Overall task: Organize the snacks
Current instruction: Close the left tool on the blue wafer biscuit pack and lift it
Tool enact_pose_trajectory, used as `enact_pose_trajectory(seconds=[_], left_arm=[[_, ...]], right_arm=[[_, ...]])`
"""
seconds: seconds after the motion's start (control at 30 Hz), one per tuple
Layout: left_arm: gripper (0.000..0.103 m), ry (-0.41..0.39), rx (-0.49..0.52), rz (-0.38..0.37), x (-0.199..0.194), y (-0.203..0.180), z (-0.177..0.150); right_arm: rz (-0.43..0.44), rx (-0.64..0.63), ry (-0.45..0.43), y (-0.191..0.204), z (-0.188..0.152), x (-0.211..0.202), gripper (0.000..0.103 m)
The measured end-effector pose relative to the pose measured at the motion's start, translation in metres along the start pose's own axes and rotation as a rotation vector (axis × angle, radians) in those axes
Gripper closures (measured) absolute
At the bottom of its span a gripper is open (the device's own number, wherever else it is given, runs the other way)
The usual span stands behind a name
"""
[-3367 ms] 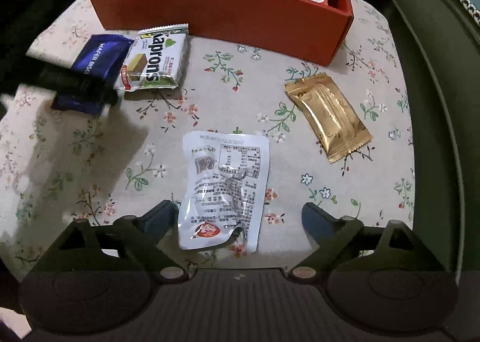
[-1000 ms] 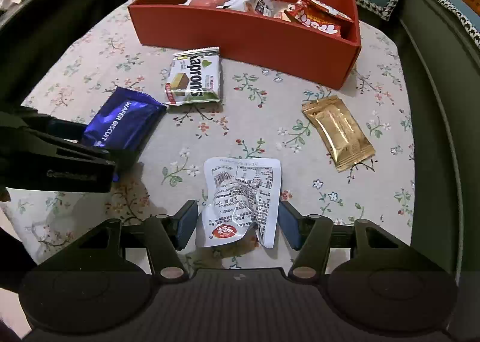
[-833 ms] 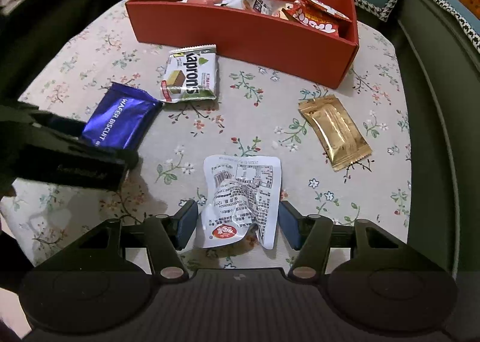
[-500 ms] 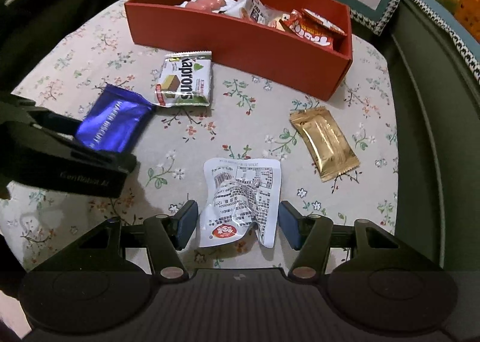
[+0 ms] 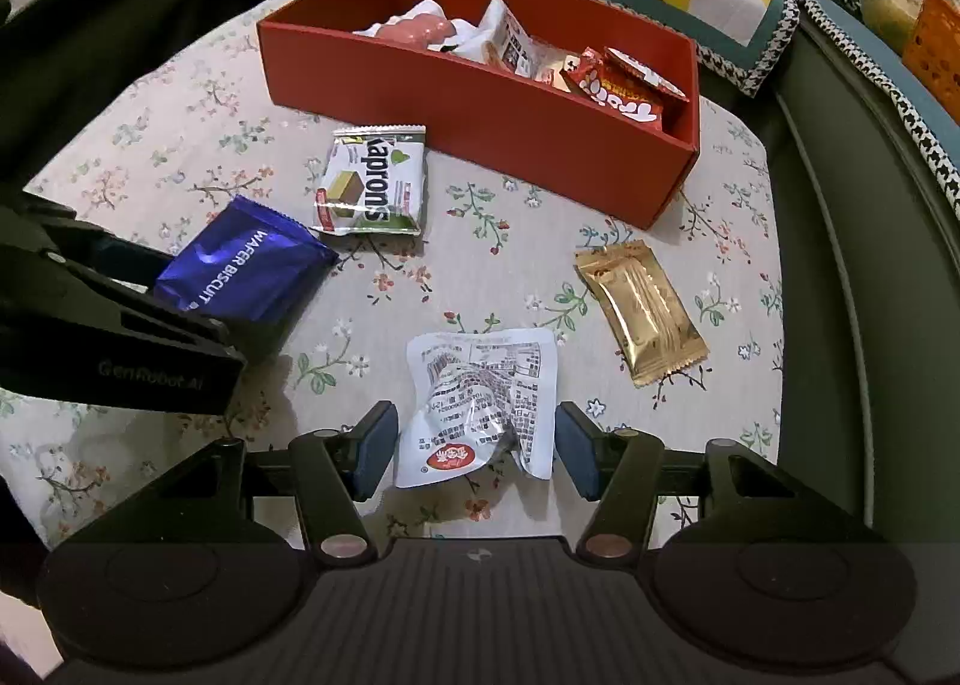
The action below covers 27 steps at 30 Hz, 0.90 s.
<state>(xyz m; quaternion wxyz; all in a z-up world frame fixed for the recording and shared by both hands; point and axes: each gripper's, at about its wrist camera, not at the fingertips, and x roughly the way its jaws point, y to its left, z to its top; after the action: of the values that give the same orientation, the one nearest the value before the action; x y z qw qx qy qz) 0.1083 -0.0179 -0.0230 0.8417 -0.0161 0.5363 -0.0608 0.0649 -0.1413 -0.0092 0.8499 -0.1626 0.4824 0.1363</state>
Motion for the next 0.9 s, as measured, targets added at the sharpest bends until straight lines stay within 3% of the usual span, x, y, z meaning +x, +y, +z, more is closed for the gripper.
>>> enact_pose_trajectory(seconds=[0.27, 0.4, 0.67, 0.9], left_arm=[[0.000, 0.031, 0.027, -0.012, 0.000, 0.000, -0.007], [0.000, 0.059, 0.034, 0.004, 0.011, -0.001, -0.008], [0.000, 0.035, 0.001, 0.071, 0.027, 0.003, 0.003], [0.000, 0.021, -0.007, 0.026, 0.010, 0.006, -0.002]], right_arm=[[0.013, 0.013, 0.011, -0.002, 0.000, 0.001, 0.038], [0.014, 0.010, 0.028, -0.001, -0.001, 0.004, 0.038], [0.024, 0.012, 0.050, -0.002, -0.003, 0.008, 0.038], [0.019, 0.014, 0.043, -0.003, -0.001, 0.008, 0.038]])
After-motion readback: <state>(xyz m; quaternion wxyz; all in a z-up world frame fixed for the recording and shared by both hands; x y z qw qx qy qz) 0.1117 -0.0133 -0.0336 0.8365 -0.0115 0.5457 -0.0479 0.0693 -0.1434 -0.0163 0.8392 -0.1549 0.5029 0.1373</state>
